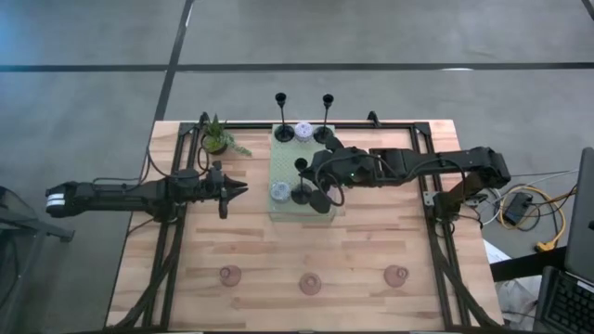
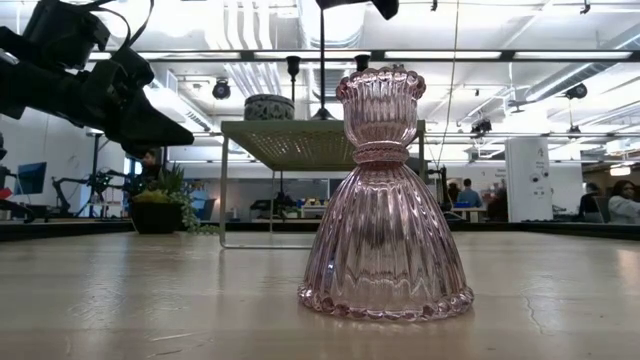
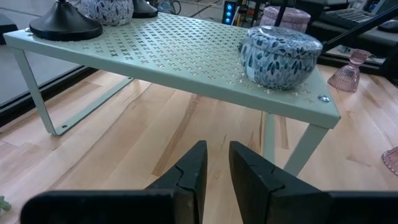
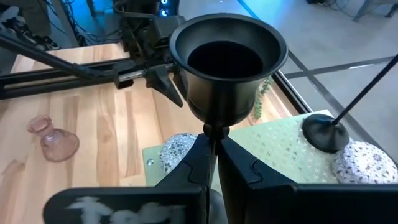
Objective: Pick & Place candle stick holders
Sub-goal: Put the black candle holder on the shelf
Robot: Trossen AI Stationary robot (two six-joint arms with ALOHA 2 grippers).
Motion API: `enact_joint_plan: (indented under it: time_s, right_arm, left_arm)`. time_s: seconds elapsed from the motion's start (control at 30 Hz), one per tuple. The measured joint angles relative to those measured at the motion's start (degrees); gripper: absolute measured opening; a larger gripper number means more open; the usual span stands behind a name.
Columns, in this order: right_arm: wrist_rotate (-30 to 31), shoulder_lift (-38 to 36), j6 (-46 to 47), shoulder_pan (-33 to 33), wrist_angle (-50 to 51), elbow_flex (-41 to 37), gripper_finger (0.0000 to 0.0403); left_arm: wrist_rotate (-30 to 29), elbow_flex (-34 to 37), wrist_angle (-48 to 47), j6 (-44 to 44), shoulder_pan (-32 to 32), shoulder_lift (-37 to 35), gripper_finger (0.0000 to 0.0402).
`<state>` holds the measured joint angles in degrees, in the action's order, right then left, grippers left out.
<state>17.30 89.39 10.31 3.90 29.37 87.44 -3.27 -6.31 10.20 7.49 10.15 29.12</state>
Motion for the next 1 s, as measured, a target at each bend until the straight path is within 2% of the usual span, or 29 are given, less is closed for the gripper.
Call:
enact_joint_plan:
  time_s: [1.0]
  right_arm:
    - [-0.8, -2.0, 2.2, 0.1, 2.0, -0.3, 0.0008]
  left_arm:
    - [0.0, 0.0, 0.0, 0.0, 0.0, 0.0, 0.0071]
